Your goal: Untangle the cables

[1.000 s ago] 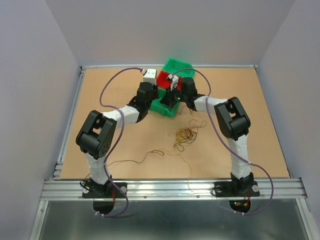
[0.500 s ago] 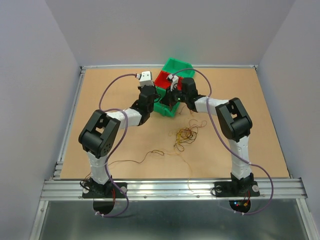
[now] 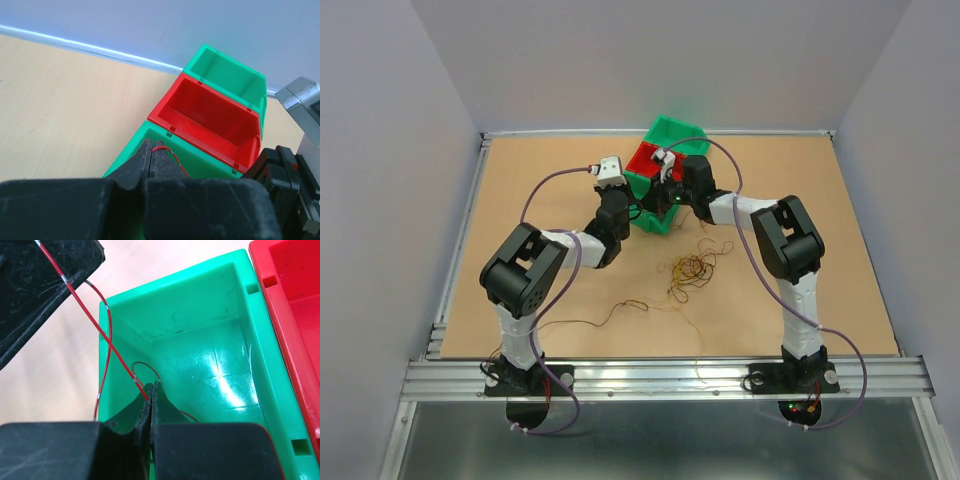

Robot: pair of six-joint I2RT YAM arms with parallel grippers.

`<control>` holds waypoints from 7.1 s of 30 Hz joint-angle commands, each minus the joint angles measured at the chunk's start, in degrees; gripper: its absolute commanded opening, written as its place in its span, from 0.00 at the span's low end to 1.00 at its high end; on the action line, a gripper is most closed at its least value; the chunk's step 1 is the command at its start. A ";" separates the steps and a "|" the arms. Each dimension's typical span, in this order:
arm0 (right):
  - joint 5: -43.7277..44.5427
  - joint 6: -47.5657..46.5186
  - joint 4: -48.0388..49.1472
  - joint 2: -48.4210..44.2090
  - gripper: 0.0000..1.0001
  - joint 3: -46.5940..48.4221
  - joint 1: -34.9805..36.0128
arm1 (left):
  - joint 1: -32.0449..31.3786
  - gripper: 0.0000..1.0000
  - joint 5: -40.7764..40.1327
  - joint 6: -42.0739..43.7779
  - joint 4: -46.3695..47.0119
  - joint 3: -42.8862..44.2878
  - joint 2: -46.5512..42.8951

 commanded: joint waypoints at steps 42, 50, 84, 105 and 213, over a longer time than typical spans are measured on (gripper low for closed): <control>9.42 3.24 4.87 -4.41 0.00 -6.65 -0.46 | -1.82 0.00 -13.43 15.68 18.56 9.75 -1.21; 9.77 3.95 5.40 -4.67 0.01 -6.92 -0.46 | -1.73 0.00 -19.33 14.28 12.50 14.85 -1.12; 10.12 2.36 4.69 -7.39 0.44 -10.25 -1.43 | -0.85 0.00 2.79 6.63 12.85 -1.22 -1.03; 14.18 5.44 17.61 -20.23 0.61 -24.84 -2.92 | -1.47 0.00 2.65 7.33 0.64 3.51 1.43; 7.48 -36.57 -21.58 -14.87 0.78 -15.72 32.76 | 36.15 0.99 44.83 17.08 -34.27 -15.12 -53.06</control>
